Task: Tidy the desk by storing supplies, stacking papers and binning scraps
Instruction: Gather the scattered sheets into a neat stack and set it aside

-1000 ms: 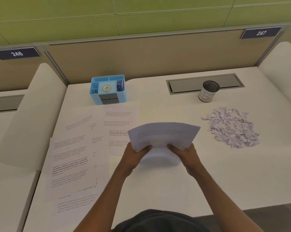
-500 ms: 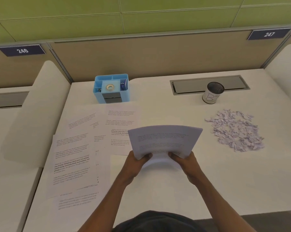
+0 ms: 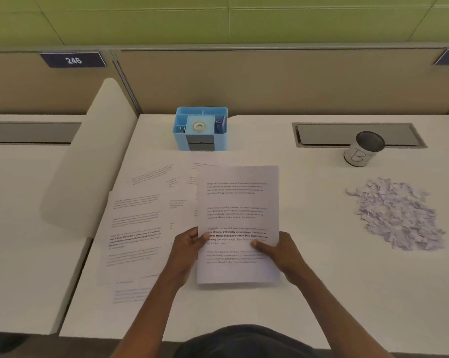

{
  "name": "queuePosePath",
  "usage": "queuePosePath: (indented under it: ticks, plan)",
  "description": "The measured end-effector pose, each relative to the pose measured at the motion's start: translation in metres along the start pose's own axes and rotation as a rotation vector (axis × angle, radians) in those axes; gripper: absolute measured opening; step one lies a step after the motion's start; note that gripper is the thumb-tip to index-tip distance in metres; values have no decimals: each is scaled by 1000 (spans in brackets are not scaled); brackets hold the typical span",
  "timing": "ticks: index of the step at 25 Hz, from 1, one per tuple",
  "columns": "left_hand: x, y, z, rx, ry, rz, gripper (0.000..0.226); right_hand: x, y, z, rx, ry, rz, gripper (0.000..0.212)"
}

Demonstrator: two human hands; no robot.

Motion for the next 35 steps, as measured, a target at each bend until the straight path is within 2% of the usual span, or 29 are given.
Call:
queuePosePath:
  ticks: [4, 9, 13, 15, 18, 22, 24, 26, 30, 33, 35]
  plan:
    - [-10, 76, -8, -96, 34, 106, 31, 20, -55, -10, 20, 29, -127, 25]
    - [-40, 176, -27, -158, 66, 226, 34, 48, -110, -14, -112, 37, -144, 6]
    - [-64, 239, -51, -182, 130, 325, 29, 79, -150, -29, -311, 166, -67, 9]
    - [-73, 260, -61, -182, 160, 346, 29, 97, -170, -39, -454, 287, -31, 18]
    - [-79, 277, -68, -175, 181, 359, 23, 130, -192, -47, -662, 362, -38, 51]
    - [-77, 289, -74, -154, 181, 372, 20, 172, -211, -42, -1022, 262, -160, 106]
    - [-74, 292, -77, -131, 184, 371, 21, 180, -216, -33, -1125, 216, -231, 122]
    - [-70, 293, -80, -113, 189, 358, 21, 179, -221, -23, -1207, 211, -276, 127]
    - [-65, 293, -81, -101, 184, 342, 22, 169, -223, -25, -1275, 277, -216, 119]
    - [-63, 293, -80, -101, 188, 344, 21, 164, -223, -29, -1250, 279, -184, 116]
    - [-63, 295, -81, -105, 196, 345, 21, 159, -226, -39, -1127, 336, -144, 109]
Point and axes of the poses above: each hand's wrist, its own x-axis towards the middle knuckle, its own y-axis out of the back of the hand, z = x × y, the point moved 10 cm from there along x, towards the middle knuckle, and after that the axes turned 8 degrees about y, right-handed, at the moved point
